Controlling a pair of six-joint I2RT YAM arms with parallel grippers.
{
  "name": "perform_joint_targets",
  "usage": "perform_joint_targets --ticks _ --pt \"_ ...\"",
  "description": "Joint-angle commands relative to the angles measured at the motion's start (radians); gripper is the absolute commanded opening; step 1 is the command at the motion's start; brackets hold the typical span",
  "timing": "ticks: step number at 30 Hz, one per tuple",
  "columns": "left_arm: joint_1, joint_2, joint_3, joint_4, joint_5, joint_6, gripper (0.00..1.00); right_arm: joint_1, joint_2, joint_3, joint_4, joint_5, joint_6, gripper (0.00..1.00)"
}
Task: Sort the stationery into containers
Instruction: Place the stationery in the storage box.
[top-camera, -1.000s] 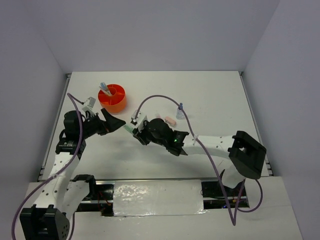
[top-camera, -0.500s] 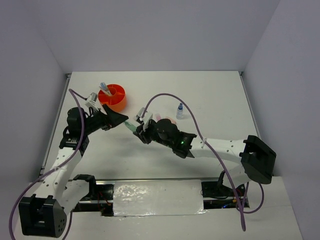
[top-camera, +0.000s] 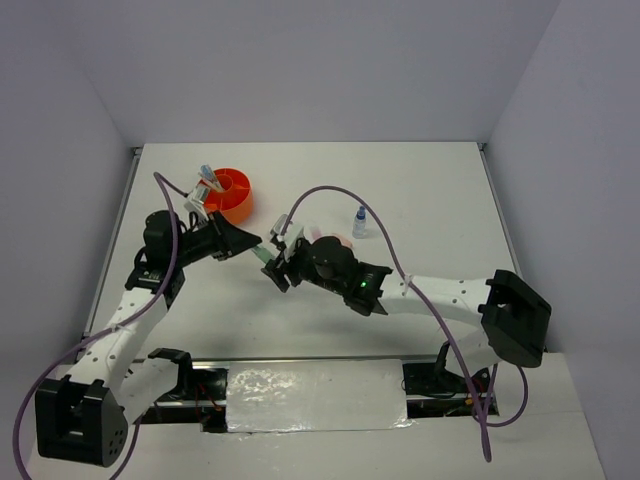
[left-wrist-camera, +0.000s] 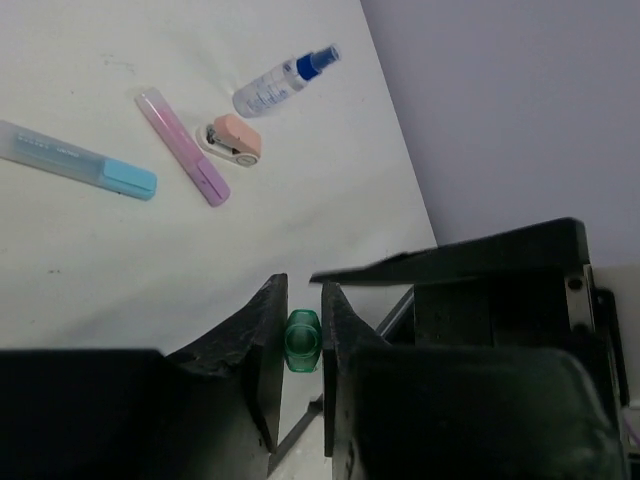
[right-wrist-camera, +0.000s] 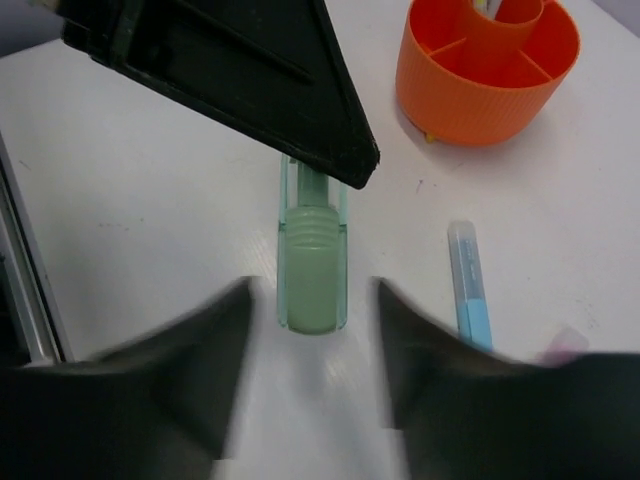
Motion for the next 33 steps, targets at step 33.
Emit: perform_joint_targets --ticks 33 --pt "0.359 0.768 0.693 0.305 -0.254 0.512 0.0 -0.024 -0.677 -0.334 -0.06 -0.195 0.095 1.0"
